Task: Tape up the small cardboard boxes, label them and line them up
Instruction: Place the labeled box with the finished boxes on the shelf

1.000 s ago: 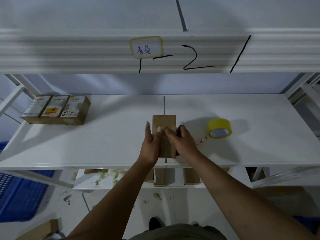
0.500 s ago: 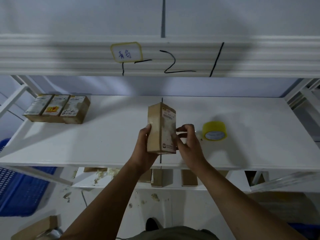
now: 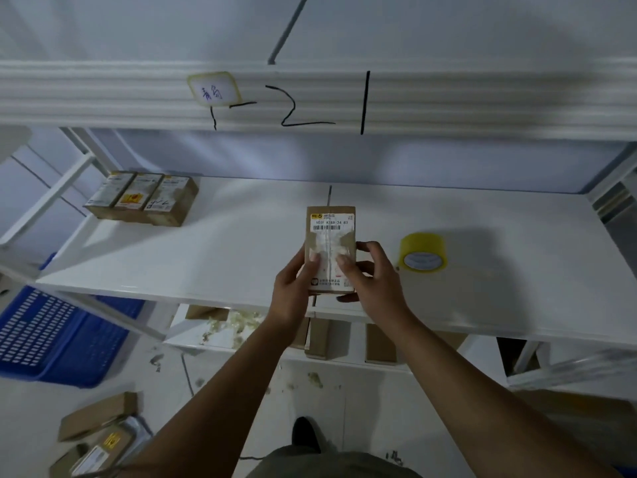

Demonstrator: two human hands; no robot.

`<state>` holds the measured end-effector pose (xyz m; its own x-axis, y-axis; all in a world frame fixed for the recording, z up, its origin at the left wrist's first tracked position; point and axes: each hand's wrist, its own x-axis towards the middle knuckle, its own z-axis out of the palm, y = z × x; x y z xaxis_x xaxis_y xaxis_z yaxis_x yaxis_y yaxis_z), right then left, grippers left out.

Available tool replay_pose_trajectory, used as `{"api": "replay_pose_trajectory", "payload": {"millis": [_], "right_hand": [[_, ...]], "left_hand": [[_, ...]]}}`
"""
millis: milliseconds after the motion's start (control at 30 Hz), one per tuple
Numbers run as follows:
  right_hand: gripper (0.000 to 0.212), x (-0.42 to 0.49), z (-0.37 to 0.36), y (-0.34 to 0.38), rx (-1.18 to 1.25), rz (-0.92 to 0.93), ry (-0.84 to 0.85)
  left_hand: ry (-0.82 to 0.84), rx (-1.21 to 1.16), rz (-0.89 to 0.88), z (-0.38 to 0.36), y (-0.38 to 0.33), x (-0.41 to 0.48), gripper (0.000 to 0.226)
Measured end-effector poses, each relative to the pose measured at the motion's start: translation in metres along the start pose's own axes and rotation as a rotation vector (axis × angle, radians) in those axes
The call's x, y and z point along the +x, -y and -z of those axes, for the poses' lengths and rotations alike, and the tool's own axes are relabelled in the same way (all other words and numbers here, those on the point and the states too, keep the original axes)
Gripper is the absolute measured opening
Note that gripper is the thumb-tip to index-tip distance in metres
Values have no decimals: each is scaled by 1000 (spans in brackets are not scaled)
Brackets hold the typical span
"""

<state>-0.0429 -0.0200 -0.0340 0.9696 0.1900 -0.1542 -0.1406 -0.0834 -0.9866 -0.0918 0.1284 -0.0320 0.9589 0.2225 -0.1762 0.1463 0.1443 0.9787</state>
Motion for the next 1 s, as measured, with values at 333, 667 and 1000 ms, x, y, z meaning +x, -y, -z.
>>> {"api": "replay_pose_trajectory", "payload": {"millis": [333,667,1000], "right_hand": [[65,-11,5,0,85,-49,331],[83,-10,-56,15,-93,58,446],[81,25,-170,15,57,-42,428]], "left_hand": [[-136,13,-94,11,-2,-28,41],[-150,1,-109,83,-19,-37,49],[-169,21,-103,203,-20,-16,53]]}}
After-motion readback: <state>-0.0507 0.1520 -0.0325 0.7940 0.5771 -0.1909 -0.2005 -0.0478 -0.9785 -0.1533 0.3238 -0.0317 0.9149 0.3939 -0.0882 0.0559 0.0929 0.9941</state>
